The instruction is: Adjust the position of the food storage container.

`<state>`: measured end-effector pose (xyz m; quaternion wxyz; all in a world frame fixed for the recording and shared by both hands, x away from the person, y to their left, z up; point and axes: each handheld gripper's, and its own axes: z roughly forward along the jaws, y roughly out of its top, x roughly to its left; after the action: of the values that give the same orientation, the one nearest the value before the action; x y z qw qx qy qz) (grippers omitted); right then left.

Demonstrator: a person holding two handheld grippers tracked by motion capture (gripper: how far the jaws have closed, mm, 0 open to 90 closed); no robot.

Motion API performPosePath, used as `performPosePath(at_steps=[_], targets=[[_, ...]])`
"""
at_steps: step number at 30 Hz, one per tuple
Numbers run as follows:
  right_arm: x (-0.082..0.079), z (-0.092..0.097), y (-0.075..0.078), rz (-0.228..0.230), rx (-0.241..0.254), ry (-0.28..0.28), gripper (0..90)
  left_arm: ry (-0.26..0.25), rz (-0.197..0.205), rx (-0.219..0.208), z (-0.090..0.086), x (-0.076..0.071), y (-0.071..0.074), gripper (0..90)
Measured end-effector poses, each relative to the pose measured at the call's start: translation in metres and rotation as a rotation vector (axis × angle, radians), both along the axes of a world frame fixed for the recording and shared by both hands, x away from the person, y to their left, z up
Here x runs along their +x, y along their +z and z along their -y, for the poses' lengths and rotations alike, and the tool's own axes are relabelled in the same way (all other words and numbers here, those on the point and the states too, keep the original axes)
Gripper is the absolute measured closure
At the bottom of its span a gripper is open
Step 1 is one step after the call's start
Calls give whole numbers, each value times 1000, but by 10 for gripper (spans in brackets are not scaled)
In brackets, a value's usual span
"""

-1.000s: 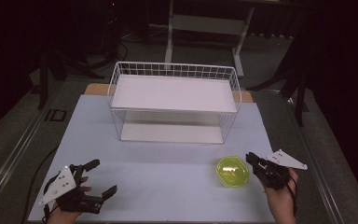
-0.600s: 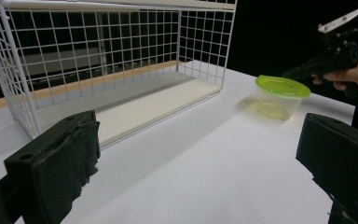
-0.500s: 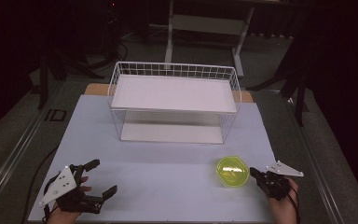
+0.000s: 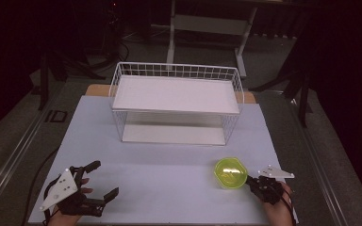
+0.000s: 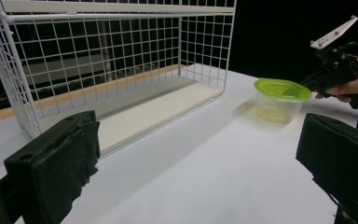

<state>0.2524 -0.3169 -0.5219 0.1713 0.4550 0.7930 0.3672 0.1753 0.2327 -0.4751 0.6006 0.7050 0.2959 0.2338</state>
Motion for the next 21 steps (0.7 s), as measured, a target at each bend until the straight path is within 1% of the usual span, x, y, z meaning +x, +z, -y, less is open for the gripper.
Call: performPosePath(at_steps=[3, 9, 10, 11, 13, 16, 19, 20, 21], targets=[[-1, -8, -1, -8, 4, 29, 900, -3, -4, -1, 0, 0, -1, 3], [1, -26, 0, -20, 14, 109, 900, -6, -5, 5, 2, 0, -1, 3], [1, -27, 0, -30, 26, 111, 900, -5, -6, 2, 1, 0, -1, 3], [3, -27, 1, -30, 35, 109, 900, -4, -6, 2, 1, 0, -1, 3], [6, -25, 3, -22, 17, 98, 900, -2, -5, 4, 1, 0, -1, 3], [11, -21, 5, -11, 21, 80, 900, -3, -8, 4, 1, 1, -1, 3], [16, -20, 3, -17, 32, 71, 900, -4, -3, 3, 1, 0, -1, 3], [18, -21, 1, -18, 23, 76, 900, -3, -4, 7, 1, 0, -1, 3], [18, -22, 0, -27, 29, 77, 900, -2, -5, 7, 1, 0, -1, 3]])
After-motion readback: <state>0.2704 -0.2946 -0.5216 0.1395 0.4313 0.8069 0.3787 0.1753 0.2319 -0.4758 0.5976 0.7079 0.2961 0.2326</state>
